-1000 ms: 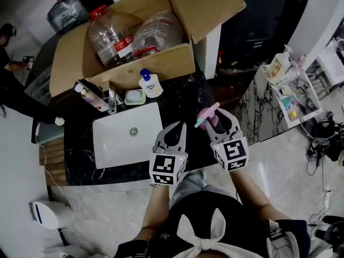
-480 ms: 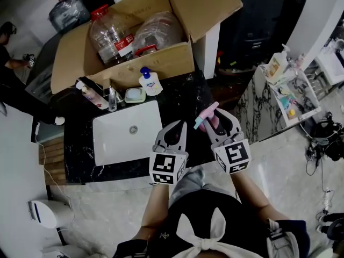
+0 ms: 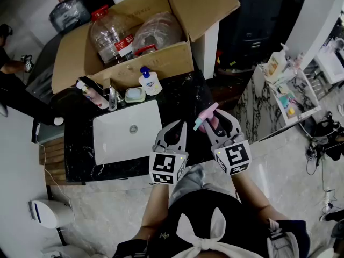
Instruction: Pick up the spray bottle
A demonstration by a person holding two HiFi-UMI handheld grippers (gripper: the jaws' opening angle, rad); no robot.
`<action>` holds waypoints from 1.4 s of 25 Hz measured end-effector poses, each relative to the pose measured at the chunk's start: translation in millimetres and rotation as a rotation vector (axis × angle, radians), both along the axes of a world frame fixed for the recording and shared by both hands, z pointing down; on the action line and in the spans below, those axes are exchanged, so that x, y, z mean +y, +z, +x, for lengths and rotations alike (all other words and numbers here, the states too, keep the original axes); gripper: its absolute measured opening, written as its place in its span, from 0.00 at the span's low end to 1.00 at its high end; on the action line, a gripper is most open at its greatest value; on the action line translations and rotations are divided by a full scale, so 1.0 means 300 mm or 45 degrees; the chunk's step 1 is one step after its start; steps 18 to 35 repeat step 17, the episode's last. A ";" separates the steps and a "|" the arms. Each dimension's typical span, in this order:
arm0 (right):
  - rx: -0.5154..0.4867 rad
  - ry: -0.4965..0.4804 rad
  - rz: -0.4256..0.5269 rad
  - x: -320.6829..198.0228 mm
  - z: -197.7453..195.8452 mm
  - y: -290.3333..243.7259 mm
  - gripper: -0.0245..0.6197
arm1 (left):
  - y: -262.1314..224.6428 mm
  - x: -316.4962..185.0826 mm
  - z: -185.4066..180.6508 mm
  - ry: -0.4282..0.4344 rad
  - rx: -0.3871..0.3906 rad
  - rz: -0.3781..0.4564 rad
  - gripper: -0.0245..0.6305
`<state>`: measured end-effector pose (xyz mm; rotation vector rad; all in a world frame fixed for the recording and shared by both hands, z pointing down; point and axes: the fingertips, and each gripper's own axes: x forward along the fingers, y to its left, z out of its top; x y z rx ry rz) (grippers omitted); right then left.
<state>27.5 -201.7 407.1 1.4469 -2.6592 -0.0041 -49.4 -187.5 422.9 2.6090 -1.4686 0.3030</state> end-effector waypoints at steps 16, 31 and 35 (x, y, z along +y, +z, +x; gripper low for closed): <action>-0.018 0.008 0.006 0.030 0.010 -0.013 0.26 | -0.011 0.027 -0.003 0.002 -0.009 0.012 0.08; -0.016 0.007 0.006 0.032 0.010 -0.014 0.26 | -0.012 0.029 -0.003 0.002 -0.010 0.013 0.08; -0.016 0.007 0.006 0.032 0.010 -0.014 0.26 | -0.012 0.029 -0.003 0.002 -0.010 0.013 0.08</action>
